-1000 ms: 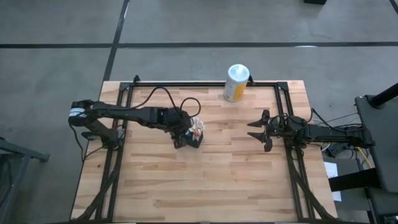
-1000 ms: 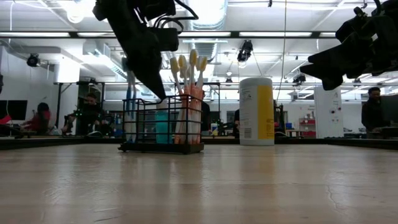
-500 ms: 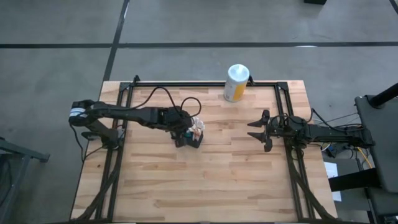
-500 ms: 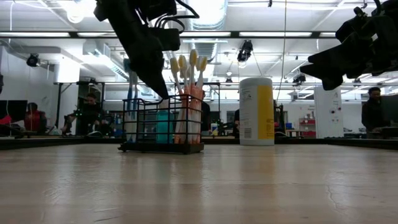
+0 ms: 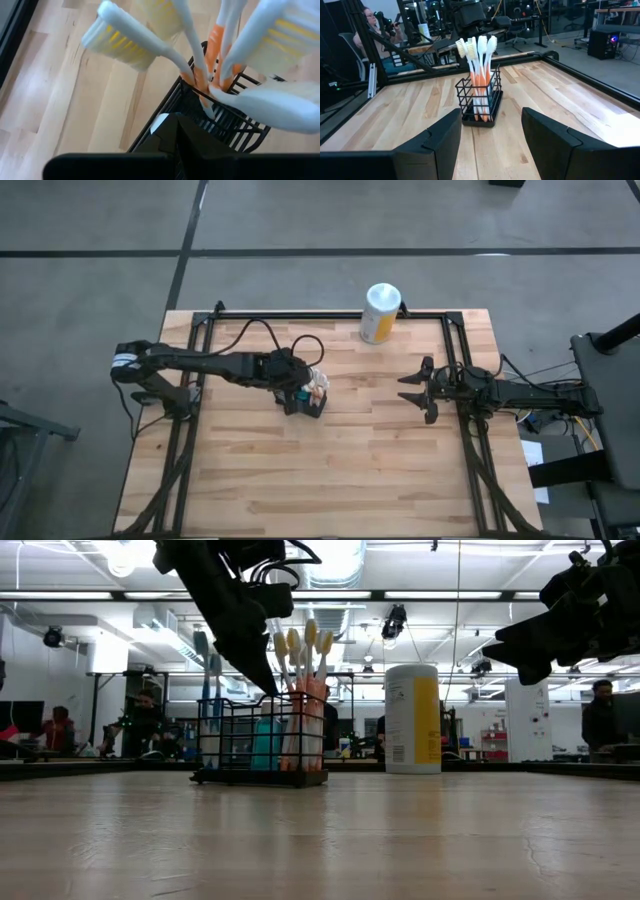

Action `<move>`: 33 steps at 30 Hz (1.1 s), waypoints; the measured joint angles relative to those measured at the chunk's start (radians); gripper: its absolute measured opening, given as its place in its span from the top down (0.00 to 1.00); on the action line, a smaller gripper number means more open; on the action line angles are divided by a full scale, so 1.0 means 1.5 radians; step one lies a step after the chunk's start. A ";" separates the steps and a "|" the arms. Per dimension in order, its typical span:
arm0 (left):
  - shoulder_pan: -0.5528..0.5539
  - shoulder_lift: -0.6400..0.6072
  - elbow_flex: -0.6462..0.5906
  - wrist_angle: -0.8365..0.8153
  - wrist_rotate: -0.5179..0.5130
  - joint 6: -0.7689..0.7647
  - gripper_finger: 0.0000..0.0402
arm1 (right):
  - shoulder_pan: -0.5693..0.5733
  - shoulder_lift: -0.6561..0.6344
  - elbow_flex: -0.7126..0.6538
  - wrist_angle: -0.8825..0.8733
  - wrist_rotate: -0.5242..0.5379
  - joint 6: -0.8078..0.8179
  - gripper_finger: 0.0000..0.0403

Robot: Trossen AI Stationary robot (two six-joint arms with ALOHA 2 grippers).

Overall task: Pick & Place toothbrushing station
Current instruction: Adjust the blue mouthwash in the wire organizer

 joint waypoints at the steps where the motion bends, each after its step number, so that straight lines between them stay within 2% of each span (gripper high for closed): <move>1: 0.000 0.000 0.000 0.000 0.000 0.000 0.98 | 0.000 0.000 0.000 0.000 0.000 0.000 0.50; 27: -0.002 -0.006 0.000 -0.007 0.003 -0.020 0.98 | 0.000 0.000 0.000 0.000 0.000 0.000 0.50; 33: -0.002 -0.016 0.007 -0.011 -0.018 -0.014 0.97 | 0.000 0.000 0.000 0.000 0.000 0.000 0.50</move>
